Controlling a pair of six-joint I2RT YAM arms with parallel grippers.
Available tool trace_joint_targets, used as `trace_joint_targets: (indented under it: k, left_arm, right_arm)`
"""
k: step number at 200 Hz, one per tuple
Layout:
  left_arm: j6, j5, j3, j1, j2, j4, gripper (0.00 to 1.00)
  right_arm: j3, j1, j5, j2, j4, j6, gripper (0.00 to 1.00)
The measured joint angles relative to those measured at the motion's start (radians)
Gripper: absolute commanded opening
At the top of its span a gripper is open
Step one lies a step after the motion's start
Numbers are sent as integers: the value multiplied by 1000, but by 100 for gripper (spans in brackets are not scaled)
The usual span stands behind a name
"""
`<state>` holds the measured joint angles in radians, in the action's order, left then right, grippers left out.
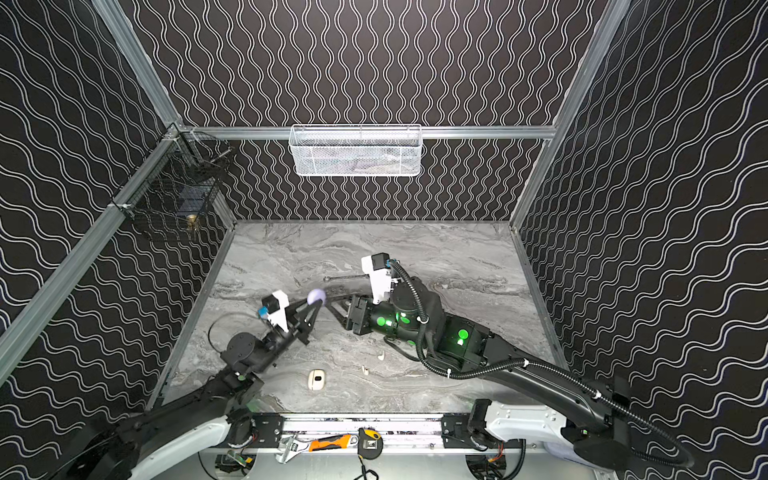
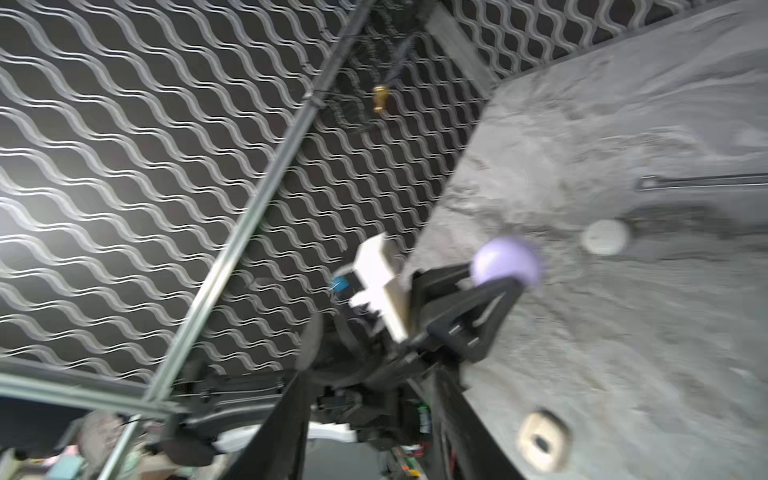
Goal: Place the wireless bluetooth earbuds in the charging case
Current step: 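Set the closed case down with the left gripper while the right withdraws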
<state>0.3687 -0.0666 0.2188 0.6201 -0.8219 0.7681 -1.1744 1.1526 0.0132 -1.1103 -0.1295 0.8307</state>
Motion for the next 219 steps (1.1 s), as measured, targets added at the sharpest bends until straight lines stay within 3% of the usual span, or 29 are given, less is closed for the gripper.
trace_joint_targets:
  k: [29,64,95,145,183,214,219]
  left_arm:
    - [120,-120,153,-14,-10,-391,0]
    - [212,-36,171,-127,-173,-561,0]
    - [260,68,127,-259,-292,-564,0]
    - [265,204,160,-386,-509,-497,0]
    - [283,284,213,-431,-667,-367,0]
    - [302,311,262,-445,-785,-254,0]
    - [308,312,274,-446,-803,-241,6]
  right_arm:
    - [-2,10,5,16,37,17,65]
    - [56,-16,42,92,77,14,67]
    - [73,-90,44,92,73,18,64]
    - [173,-134,4,130,97,41,67]
    - [85,-146,-23,65,70,44,64]
    - [85,-150,-25,108,40,43,70]
    - [93,-151,-23,124,40,41,71]
